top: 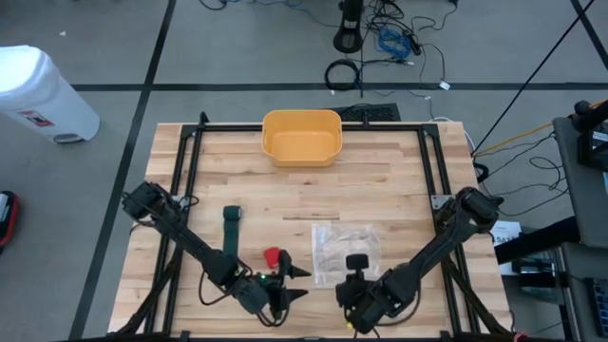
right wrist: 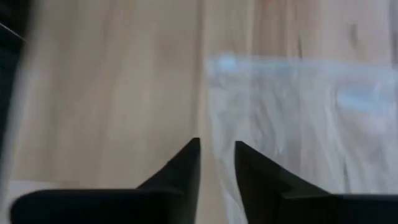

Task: Roll bandage
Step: Open the transparent zip bag

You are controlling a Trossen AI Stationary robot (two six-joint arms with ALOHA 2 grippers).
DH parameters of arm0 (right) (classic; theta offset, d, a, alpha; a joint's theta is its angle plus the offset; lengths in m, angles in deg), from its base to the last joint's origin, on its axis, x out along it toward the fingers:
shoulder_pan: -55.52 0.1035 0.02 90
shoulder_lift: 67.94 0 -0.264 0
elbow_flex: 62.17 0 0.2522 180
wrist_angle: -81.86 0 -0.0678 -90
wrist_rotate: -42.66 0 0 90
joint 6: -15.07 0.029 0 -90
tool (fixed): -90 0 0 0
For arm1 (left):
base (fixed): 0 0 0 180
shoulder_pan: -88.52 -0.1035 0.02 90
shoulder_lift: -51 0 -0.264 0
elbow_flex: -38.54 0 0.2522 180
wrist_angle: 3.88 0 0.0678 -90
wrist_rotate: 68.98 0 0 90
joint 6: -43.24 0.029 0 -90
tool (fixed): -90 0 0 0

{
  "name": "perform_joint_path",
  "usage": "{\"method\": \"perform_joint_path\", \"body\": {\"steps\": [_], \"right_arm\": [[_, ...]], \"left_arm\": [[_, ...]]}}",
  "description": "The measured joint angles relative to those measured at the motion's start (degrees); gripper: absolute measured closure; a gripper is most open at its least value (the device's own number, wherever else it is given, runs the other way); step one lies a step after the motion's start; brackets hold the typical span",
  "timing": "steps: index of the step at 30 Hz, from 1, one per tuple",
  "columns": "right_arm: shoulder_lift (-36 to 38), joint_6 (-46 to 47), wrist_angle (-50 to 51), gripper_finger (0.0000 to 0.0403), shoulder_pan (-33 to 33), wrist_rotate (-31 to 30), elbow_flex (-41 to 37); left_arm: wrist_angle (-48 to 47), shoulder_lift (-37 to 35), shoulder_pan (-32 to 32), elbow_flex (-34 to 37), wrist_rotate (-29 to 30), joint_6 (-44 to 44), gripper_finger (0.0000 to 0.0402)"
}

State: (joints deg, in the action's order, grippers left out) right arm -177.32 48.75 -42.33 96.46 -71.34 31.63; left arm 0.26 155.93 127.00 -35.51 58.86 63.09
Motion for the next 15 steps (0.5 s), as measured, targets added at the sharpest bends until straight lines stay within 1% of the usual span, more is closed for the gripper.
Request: {"method": "perform_joint_path", "body": {"steps": [4, 9, 12, 15], "right_arm": [[0.00, 0.79, -2.50, 0.0269, -1.97, 4.28, -4.34], [0.00, -2.70, -10.33, 0.0217, -2.37, 5.01, -8.09], [0.00, -3.07, -10.59, 0.0201, -2.51, 5.02, -9.12], [0.00, -2.92, -9.05, 0.0197, -2.83, 4.67, -10.05]], "left_arm": [[-1.07, 0.00, 0.15, 0.00, -0.02, -0.01, 0.0139], [-1.00, 0.00, 0.14, 0.02, -0.02, 0.00, 0.0139], [-0.89, 0.00, 0.13, 0.02, -0.02, 0.00, 0.0139], [-0.90, 0.00, 0.10, 0.02, -0.02, 0.00, 0.0139]]}}
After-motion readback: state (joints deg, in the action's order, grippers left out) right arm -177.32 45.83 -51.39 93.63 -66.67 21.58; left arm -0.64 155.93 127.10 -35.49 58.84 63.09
